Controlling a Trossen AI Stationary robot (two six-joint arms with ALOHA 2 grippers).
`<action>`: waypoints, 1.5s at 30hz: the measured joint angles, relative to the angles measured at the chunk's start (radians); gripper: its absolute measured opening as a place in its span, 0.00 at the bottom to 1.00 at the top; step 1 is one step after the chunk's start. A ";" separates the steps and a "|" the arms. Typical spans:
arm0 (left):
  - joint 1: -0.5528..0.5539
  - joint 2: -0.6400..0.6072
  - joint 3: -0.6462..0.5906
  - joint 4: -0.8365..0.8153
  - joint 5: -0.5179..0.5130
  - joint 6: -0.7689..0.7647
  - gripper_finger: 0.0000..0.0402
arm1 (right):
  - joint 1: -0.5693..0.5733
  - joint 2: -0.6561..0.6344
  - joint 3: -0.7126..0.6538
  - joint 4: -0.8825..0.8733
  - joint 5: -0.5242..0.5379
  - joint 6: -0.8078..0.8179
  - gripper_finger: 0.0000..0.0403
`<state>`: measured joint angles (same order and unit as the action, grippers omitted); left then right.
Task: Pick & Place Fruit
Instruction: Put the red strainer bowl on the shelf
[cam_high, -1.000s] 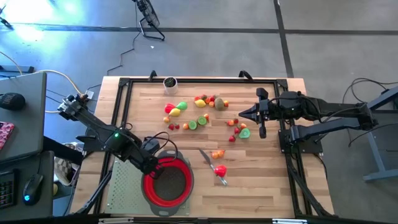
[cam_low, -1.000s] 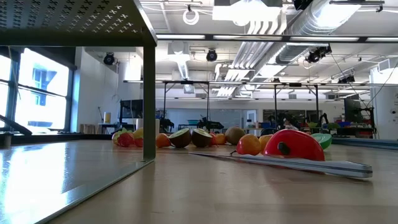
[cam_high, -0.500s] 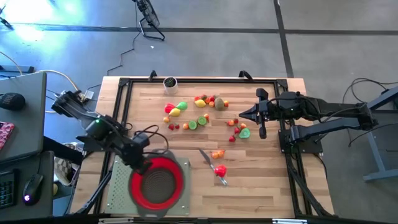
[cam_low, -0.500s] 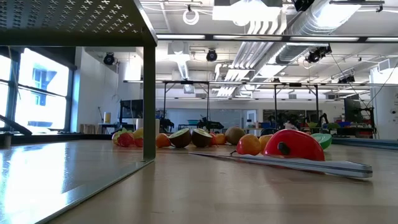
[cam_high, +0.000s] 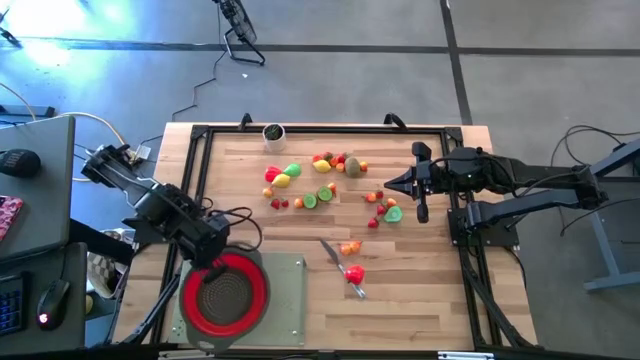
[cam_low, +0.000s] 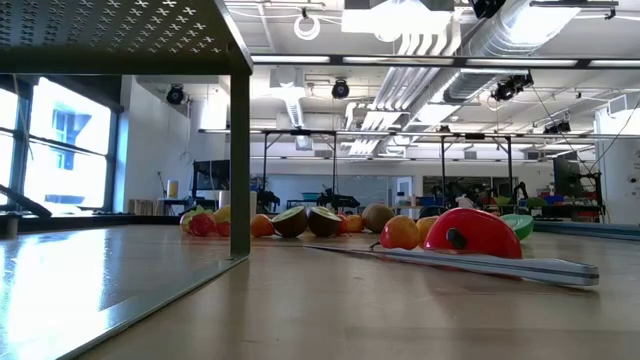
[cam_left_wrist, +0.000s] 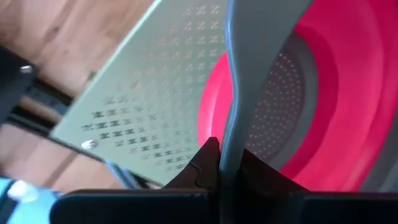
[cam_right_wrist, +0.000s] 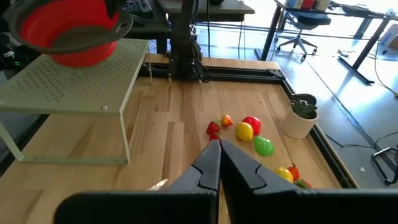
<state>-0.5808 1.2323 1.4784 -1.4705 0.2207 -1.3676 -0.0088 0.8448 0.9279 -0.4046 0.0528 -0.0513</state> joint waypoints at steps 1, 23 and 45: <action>-0.007 0.000 0.000 -0.007 -0.007 0.007 0.02 | 0.000 0.000 0.000 0.000 0.000 0.001 0.01; -0.135 0.016 -0.002 0.003 -0.185 -0.032 0.03 | 0.000 0.000 0.000 0.001 0.000 0.003 0.01; -0.133 0.023 -0.002 -0.015 -0.187 -0.131 0.18 | 0.000 0.000 0.000 0.001 0.001 0.003 0.00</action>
<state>-0.7139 1.2552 1.4769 -1.4852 0.0340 -1.4986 -0.0086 0.8448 0.9279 -0.4035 0.0536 -0.0486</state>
